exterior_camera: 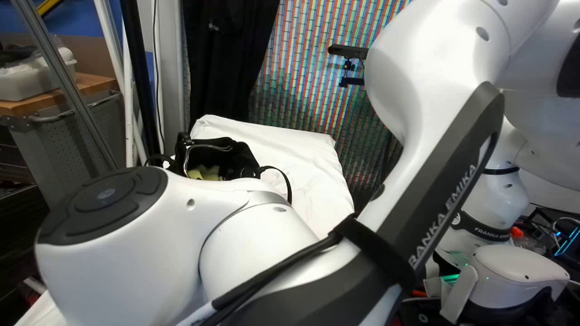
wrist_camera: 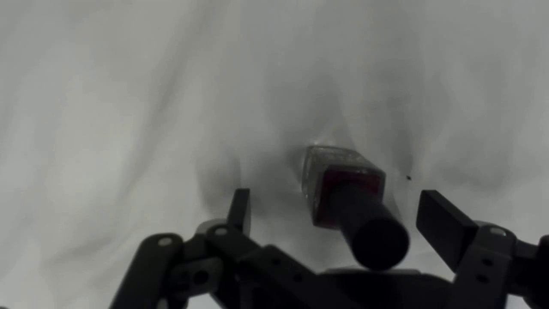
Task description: Pick up the nail polish and put them in the bag
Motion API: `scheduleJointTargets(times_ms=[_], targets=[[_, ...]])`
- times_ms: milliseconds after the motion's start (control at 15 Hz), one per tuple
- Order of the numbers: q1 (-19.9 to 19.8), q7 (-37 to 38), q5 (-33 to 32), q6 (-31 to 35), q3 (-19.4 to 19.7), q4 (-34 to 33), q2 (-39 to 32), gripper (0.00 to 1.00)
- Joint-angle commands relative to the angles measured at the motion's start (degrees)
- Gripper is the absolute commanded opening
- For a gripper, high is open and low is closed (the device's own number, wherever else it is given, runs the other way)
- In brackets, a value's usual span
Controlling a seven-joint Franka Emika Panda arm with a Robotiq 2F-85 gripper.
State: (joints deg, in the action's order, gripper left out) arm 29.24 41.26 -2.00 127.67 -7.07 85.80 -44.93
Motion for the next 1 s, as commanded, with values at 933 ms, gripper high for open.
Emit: scheduleJointTargets(times_ms=[933], targets=[[2.19,1.59,-4.20,-1.63,0.97,5.55,6.92,1.00]])
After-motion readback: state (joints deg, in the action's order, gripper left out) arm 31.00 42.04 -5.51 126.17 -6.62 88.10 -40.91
